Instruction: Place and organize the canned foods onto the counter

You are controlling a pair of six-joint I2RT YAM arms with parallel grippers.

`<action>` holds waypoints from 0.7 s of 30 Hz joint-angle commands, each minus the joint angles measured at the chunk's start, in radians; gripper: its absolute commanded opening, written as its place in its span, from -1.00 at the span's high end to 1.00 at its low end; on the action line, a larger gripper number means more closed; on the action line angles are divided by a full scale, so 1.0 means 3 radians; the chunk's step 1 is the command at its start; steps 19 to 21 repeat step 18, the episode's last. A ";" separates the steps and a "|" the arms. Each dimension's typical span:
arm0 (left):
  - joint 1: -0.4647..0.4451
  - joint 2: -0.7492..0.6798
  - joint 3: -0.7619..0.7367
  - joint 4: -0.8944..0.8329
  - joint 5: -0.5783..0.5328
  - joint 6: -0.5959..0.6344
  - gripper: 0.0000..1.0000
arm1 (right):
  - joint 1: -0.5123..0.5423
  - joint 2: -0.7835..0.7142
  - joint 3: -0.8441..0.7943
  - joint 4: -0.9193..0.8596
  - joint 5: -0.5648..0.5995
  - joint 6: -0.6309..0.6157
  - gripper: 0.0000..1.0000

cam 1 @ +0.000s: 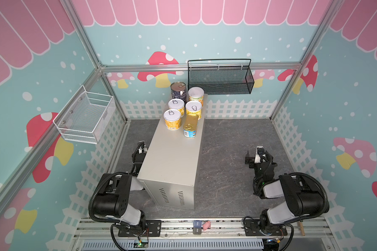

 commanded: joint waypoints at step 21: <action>-0.0051 0.0016 0.0047 0.0025 -0.0253 0.0001 -0.99 | -0.0018 0.0012 -0.0008 0.0187 0.0044 0.0036 -0.99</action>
